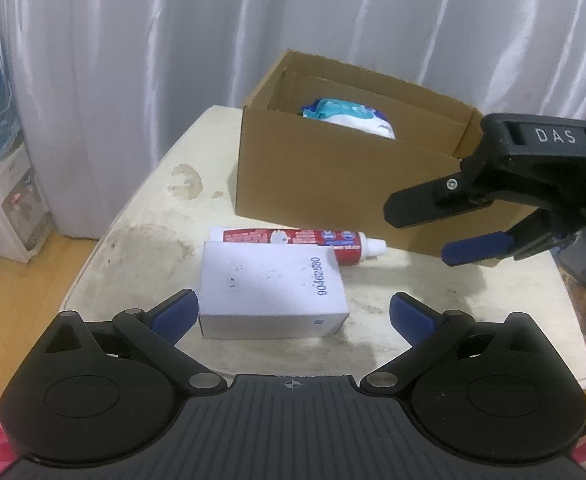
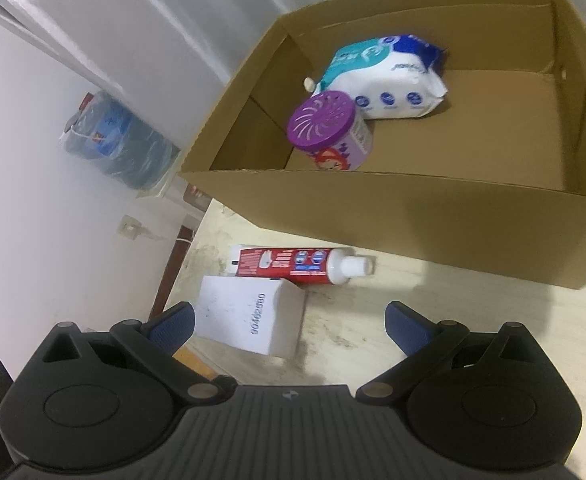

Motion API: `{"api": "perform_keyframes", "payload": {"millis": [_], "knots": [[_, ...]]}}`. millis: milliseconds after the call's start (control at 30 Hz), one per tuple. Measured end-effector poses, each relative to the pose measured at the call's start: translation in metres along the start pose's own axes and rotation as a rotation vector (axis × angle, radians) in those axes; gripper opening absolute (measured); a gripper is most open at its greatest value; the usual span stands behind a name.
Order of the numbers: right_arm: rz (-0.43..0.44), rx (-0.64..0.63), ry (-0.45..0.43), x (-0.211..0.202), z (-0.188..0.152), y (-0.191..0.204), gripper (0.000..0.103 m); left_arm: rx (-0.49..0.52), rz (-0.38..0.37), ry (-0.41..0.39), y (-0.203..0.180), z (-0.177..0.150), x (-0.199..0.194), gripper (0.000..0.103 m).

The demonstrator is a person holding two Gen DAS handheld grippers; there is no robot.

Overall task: Organize objects
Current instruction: 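Move the right gripper onto the small white printed box and close on it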

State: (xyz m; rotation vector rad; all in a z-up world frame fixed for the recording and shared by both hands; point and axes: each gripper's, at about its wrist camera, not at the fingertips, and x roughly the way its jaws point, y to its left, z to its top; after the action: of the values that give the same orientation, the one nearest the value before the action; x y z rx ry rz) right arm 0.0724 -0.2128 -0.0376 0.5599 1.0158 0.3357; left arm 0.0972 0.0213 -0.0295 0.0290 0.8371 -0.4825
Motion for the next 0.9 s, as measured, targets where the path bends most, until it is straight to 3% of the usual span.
{"api": "perform_keyframes", "payload": {"millis": [900], "knots": [[0.146, 0.106, 0.142, 0.061, 0.013, 0.0, 0.103, -0.078, -0.088, 0.061, 0.026, 0.001, 0.034, 0.103]]}}
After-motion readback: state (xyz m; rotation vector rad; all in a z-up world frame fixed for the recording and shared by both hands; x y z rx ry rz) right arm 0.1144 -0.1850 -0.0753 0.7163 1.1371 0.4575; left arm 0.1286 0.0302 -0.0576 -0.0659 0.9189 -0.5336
